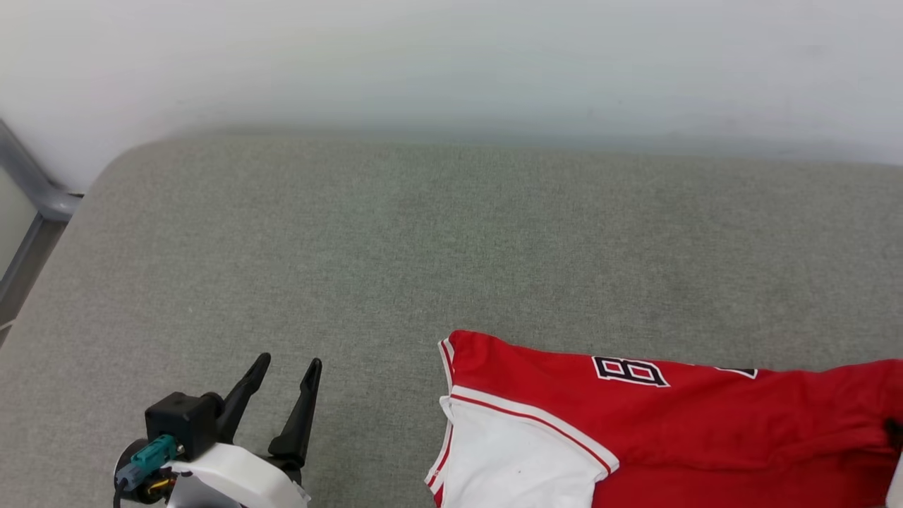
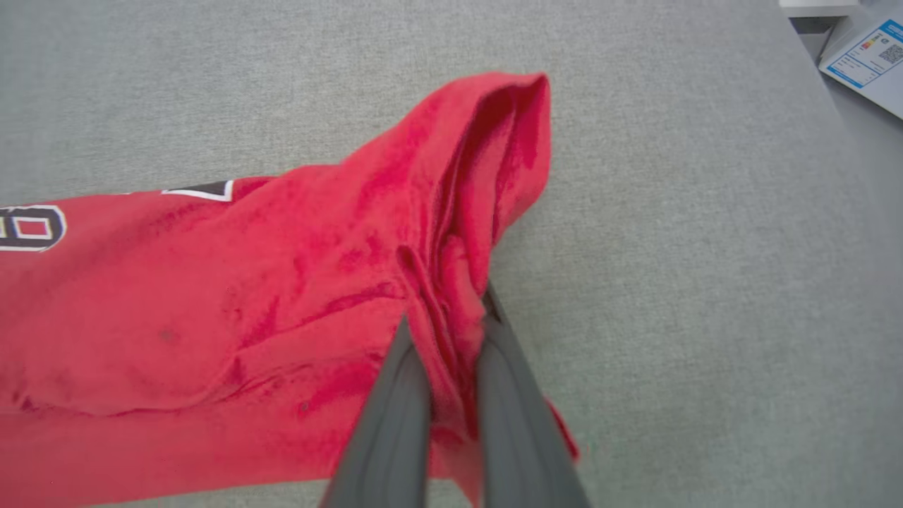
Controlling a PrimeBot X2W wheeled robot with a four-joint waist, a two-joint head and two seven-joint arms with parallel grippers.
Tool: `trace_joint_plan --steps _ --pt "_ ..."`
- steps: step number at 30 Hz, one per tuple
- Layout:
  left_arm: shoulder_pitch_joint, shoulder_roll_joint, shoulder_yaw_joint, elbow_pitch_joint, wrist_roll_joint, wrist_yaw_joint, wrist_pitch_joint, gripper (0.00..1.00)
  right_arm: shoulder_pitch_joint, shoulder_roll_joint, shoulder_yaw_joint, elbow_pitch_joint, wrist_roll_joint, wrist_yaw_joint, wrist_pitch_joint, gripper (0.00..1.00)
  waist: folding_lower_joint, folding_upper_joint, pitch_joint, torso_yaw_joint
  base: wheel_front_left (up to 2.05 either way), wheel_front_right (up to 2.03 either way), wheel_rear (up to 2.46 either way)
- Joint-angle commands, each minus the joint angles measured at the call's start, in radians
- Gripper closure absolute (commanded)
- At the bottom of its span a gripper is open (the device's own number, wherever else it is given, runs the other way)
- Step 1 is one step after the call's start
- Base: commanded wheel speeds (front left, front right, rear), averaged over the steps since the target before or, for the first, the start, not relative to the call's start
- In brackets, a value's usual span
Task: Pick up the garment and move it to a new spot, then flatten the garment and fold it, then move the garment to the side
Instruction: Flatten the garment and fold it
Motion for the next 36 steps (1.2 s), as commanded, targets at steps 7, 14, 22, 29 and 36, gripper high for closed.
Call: trace_joint_plan --steps 7,14,22,29,36 --pt "0.035 -0.016 0.010 -0.003 -0.007 0.005 -0.007 0.00 0.067 0.068 0.077 -0.164 0.046 -0.001 0.077 1.00 0.0000 -0.0001 -0.050 -0.007 0.00 0.00 0.00" --pt "0.057 -0.037 0.029 -0.002 -0.003 0.002 -0.007 0.00 0.071 0.216 0.231 -0.331 0.118 -0.001 0.207 1.00 0.0000 -0.0001 -0.073 0.004 0.00 0.00 0.00" --pt "0.064 -0.041 0.053 0.000 0.004 -0.005 -0.007 0.00 0.016 0.280 0.369 -0.305 0.222 -0.001 0.225 1.00 0.0000 -0.0001 -0.080 0.022 0.00 0.00 0.00" --pt "0.066 -0.044 0.056 0.004 0.011 -0.014 -0.007 0.00 -0.048 0.280 0.542 -0.147 0.354 -0.001 0.087 1.00 0.0000 -0.0001 -0.081 0.058 0.00 0.00 0.00" --pt "0.050 -0.051 0.051 0.005 0.013 -0.017 -0.006 0.00 -0.127 0.280 0.619 0.023 0.398 -0.001 -0.034 1.00 0.0000 -0.0001 -0.068 0.091 0.00 0.00 0.00"
